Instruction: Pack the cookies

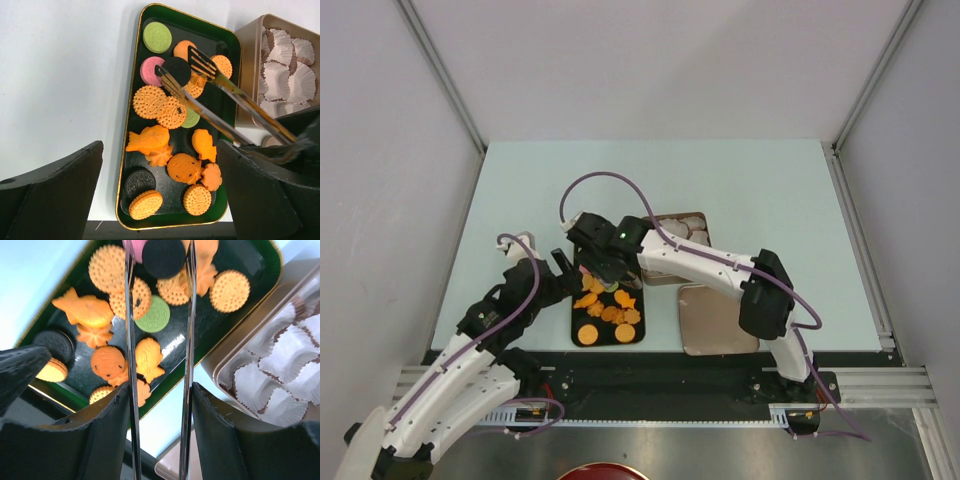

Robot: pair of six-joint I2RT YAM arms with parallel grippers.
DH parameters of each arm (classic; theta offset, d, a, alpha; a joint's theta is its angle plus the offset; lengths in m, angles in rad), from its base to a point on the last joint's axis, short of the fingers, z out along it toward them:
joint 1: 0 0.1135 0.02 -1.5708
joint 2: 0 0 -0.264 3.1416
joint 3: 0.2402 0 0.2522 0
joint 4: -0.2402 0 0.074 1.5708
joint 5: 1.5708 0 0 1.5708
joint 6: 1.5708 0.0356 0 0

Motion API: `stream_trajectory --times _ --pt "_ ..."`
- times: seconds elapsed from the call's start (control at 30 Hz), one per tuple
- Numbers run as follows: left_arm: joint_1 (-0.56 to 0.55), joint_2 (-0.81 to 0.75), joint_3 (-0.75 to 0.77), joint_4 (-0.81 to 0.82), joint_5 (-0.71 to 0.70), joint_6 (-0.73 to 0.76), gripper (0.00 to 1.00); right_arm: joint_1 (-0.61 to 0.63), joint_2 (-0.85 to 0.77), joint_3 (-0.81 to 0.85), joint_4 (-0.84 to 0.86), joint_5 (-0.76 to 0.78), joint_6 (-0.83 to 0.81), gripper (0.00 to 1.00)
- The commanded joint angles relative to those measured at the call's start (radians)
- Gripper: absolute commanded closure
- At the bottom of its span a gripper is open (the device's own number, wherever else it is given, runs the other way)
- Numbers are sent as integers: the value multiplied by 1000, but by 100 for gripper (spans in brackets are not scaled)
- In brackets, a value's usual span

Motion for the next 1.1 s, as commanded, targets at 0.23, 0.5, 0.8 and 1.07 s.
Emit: stream_trajectory --times 0.23,0.5,0.8,1.07 --pt "5 -9 -2 24 12 -17 0 3 47 50 -53 3 -23 46" --pt "5 -8 -2 24 11 -17 0 -11 58 55 -68 -4 -25 51" --pt "5 -3 -2 27 11 -17 0 -26 13 75 -91 40 -22 62" --pt "5 -9 0 26 8 -17 0 -54 -54 87 -94 57 -14 66"
